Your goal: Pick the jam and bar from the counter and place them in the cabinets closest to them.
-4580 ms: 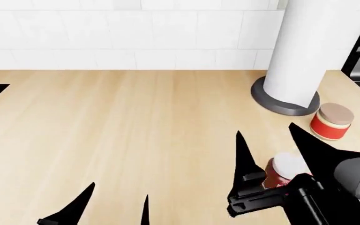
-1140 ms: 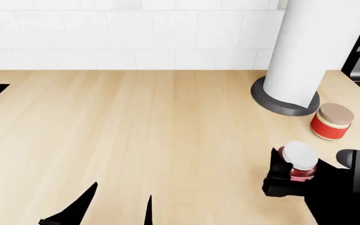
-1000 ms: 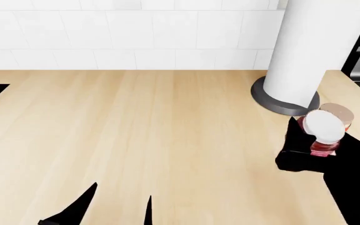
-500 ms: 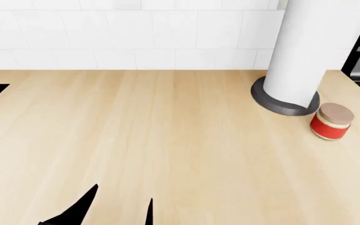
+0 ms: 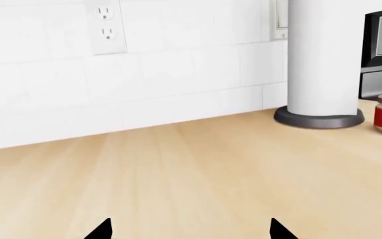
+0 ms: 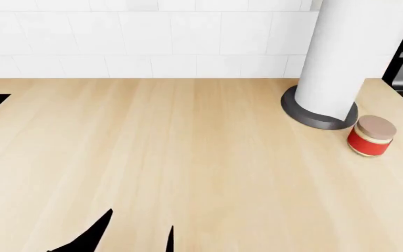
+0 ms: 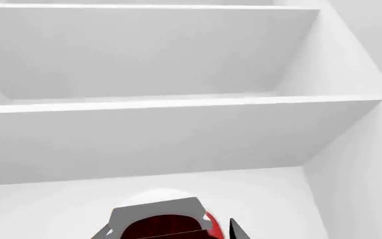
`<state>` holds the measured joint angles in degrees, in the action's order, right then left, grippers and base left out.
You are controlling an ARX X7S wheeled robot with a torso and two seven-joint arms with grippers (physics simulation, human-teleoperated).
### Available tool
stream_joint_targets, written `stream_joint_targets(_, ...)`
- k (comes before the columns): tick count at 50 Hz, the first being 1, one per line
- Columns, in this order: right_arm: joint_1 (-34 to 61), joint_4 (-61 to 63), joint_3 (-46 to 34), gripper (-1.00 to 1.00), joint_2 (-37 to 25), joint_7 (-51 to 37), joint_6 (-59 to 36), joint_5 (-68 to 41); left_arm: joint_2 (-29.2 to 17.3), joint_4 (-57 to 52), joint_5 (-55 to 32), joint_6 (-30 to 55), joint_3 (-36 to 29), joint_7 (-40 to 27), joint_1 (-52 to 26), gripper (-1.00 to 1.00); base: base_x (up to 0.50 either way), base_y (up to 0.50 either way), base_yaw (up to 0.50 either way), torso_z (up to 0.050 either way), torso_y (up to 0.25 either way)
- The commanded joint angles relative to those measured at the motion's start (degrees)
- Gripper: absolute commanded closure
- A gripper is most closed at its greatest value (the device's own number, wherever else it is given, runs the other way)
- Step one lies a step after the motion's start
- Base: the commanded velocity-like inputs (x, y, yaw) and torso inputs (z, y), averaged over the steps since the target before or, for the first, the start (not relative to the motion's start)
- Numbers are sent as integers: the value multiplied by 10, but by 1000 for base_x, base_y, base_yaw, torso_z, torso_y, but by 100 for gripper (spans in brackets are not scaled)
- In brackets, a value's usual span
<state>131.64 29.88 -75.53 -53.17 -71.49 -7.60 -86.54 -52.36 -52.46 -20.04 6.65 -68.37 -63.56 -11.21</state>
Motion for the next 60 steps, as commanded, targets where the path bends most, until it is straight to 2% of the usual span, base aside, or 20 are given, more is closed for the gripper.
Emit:
stream_joint_targets(1,-17,-206,19,100,133,97,-49,3,4,-1,-11,10,1,-1,-4,-100,0,0,0,0,0)
stream_joint_targets(7,-46,-408,12,100,219,183,-90,-83,19,-4,-23,40,-1,2,-16,-100,0,0,0,0,0)
stream_joint_targets(13,-86,-598,-12,100,290,245,-171,-160,29,-21,-27,77,-7,-3,-25,-100,0,0,0,0,0)
stream_joint_targets(18,-103,-729,-33,100,329,298,-202,-164,39,-34,-22,117,-19,-7,-31,-100,2,0,0,0,0)
stream_joint_targets(25,-111,-871,-90,100,389,413,-230,-109,54,-53,-25,159,-29,-15,-40,-100,6,0,1,0,0)
stream_joint_targets(31,-119,-909,-100,100,404,442,-232,-98,56,-57,-21,163,-33,-20,-40,-100,17,0,6,0,0)
stream_joint_targets(42,-120,-888,-89,100,397,423,-229,-105,46,-52,-11,138,-36,-19,-32,-100,22,2,10,0,0)
stream_joint_targets(43,-120,-889,-87,-100,396,422,-228,-108,45,-53,-10,137,-36,-20,-32,-100,25,3,13,0,0)
stream_joint_targets(48,-120,-882,-75,-100,389,411,-224,-118,44,-50,-8,131,-38,-20,-31,-100,24,2,13,0,0)
stream_joint_targets(60,-102,-771,-41,-100,340,346,-221,-145,42,-41,-7,116,-42,-16,-31,-100,0,0,0,0,0)
